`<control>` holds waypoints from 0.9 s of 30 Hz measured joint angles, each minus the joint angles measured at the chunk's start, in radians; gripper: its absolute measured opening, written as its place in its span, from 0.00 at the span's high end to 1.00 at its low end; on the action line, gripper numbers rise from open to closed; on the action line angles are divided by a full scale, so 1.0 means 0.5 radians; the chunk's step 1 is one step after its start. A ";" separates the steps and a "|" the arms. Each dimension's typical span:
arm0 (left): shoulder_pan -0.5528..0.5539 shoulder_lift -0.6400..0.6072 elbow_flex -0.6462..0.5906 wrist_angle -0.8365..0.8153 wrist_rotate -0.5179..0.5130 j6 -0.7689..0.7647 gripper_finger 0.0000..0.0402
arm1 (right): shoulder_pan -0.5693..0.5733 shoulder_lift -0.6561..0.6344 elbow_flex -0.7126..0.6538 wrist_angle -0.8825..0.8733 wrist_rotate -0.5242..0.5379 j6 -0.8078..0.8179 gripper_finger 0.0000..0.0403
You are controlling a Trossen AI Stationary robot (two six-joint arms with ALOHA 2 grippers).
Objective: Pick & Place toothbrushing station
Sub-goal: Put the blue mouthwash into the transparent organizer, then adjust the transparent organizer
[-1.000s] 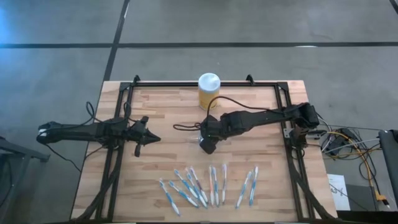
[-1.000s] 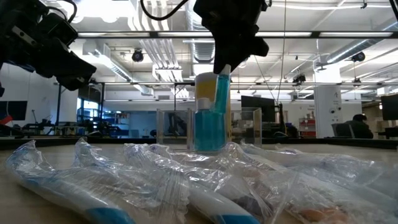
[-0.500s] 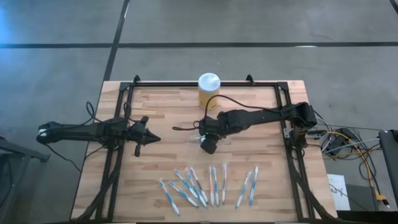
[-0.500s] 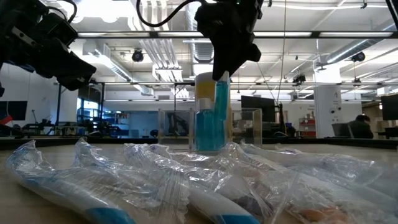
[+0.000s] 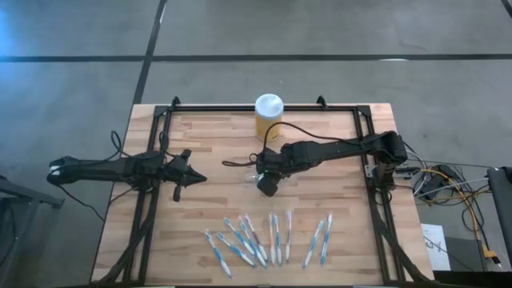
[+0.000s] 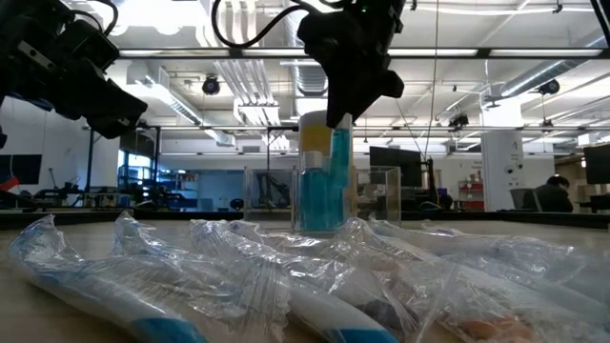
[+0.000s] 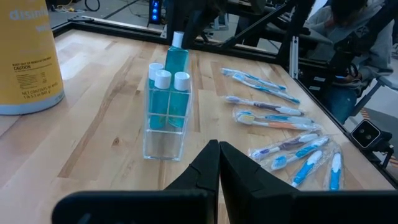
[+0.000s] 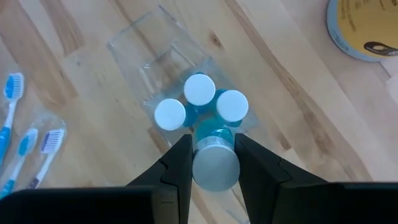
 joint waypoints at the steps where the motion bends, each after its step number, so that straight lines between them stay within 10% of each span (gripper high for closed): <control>1: 0.001 0.000 0.000 0.000 0.000 0.000 0.97 | -0.001 0.000 -0.001 0.000 0.000 0.000 0.77; 27: 0.001 0.000 0.000 0.000 0.001 -0.017 0.97 | -0.002 -0.005 0.010 -0.002 0.023 -0.044 0.64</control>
